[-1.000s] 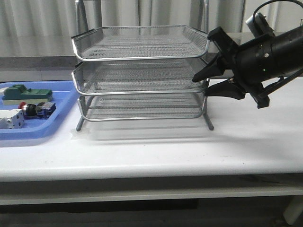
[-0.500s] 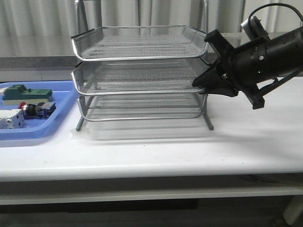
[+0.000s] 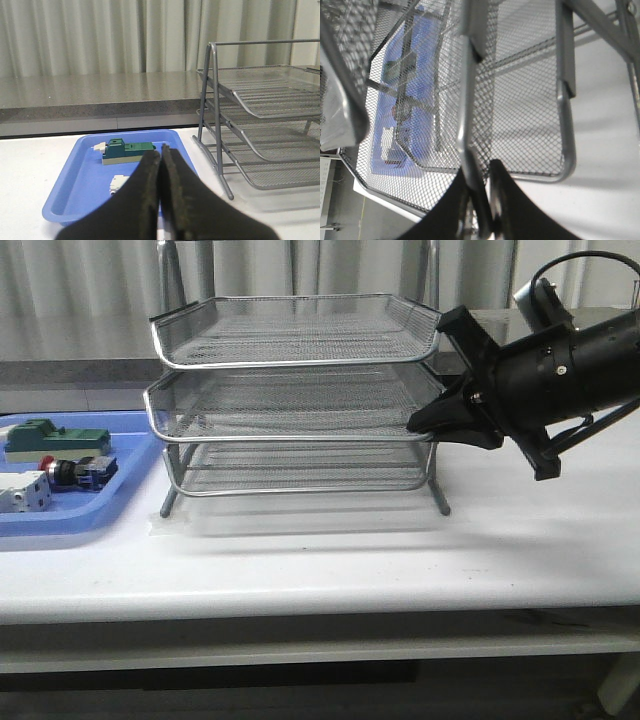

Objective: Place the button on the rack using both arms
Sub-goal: 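Reach the right gripper to the front edge of the middle wire tray, then pull the middle wire tray out toward the robot with the right gripper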

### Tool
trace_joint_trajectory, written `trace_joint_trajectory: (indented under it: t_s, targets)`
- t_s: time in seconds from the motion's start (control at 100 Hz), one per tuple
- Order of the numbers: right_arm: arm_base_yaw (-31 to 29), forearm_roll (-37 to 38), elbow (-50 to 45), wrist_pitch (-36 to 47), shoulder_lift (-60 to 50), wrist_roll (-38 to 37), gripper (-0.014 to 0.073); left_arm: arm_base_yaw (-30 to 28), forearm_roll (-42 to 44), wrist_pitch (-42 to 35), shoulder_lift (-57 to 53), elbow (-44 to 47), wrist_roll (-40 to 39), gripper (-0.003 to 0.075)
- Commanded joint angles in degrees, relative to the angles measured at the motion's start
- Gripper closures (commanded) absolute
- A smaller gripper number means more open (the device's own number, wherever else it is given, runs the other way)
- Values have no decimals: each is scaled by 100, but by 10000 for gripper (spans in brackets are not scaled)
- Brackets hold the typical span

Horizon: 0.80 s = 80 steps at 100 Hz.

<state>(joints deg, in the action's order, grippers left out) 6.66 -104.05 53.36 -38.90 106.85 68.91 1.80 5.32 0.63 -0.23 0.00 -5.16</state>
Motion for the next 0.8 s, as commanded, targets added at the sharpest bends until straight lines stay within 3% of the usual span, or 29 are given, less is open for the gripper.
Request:
trace_joint_trajectory:
  t_s: [0.0, 0.47, 0.79]
  targets:
    - [3, -539, -209, -438, -299, -100, 659, -14, -22, -468, -198, 271, -65, 741]
    - [3, -512, -1809, -371, -1368, 502, 659, -14, -22, -468, -198, 271, -65, 741]
    - [3, -528, -2158, -374, -1588, 712, 659, -14, -22, -468, -198, 271, -65, 741]
